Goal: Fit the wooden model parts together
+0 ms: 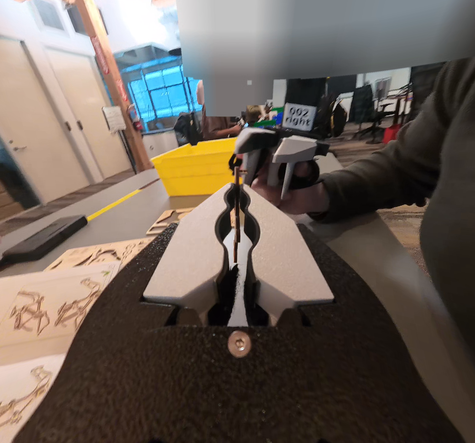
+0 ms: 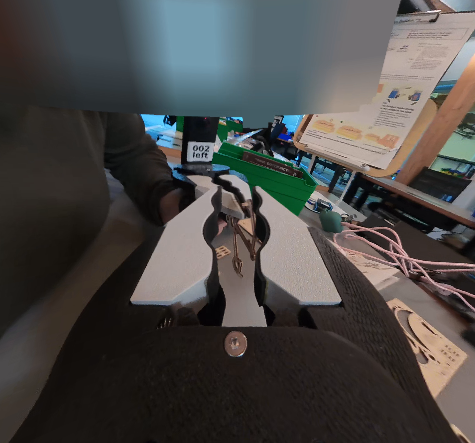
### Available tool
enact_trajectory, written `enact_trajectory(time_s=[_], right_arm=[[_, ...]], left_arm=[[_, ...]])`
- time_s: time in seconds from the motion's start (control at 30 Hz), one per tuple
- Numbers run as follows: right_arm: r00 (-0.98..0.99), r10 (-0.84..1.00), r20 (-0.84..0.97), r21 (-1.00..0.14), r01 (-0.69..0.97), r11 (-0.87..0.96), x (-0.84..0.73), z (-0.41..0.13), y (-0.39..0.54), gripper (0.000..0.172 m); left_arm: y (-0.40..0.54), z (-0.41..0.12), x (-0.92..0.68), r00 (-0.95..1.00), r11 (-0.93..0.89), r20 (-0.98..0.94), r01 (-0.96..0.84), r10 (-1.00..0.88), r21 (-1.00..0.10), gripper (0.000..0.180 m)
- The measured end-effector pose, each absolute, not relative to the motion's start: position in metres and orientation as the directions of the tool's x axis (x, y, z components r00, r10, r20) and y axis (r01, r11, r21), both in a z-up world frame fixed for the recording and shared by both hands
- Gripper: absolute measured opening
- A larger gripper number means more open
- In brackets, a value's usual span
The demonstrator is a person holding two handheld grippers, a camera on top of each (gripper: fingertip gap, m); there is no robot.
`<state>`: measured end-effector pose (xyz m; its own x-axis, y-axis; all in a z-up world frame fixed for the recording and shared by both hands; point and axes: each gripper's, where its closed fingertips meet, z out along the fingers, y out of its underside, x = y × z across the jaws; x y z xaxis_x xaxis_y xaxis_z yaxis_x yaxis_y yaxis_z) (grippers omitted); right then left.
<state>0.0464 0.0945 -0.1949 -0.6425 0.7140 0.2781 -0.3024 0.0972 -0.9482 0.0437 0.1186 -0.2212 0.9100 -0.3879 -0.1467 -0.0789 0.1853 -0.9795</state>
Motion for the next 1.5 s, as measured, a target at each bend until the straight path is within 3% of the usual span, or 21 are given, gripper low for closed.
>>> enact_trajectory(time_s=[0.13,0.3,0.8,1.5], right_arm=[[-0.705,0.659,0.262,-0.963,-0.239,0.126,0.048,-0.208,0.092,0.0],[-0.74,0.63,0.237,-0.971,-0.164,0.172,0.043,-0.226,0.089,0.0],[-0.774,0.597,0.212,-0.977,-0.16,0.14,0.048,-0.227,0.084,0.0],[-0.663,0.655,0.362,-0.929,-0.198,0.312,0.038,-0.234,0.096,0.0]], left_arm=[[0.122,-0.229,0.038,0.923,0.134,-0.121,-0.076,-0.366,-0.988,0.0],[0.123,-0.236,0.042,0.904,0.13,-0.222,-0.187,-0.365,-0.974,0.0],[0.117,-0.233,0.045,0.817,0.19,-0.492,-0.454,-0.301,-0.871,0.0],[0.121,-0.242,0.033,0.856,0.086,-0.408,-0.403,-0.318,-0.911,0.0]])
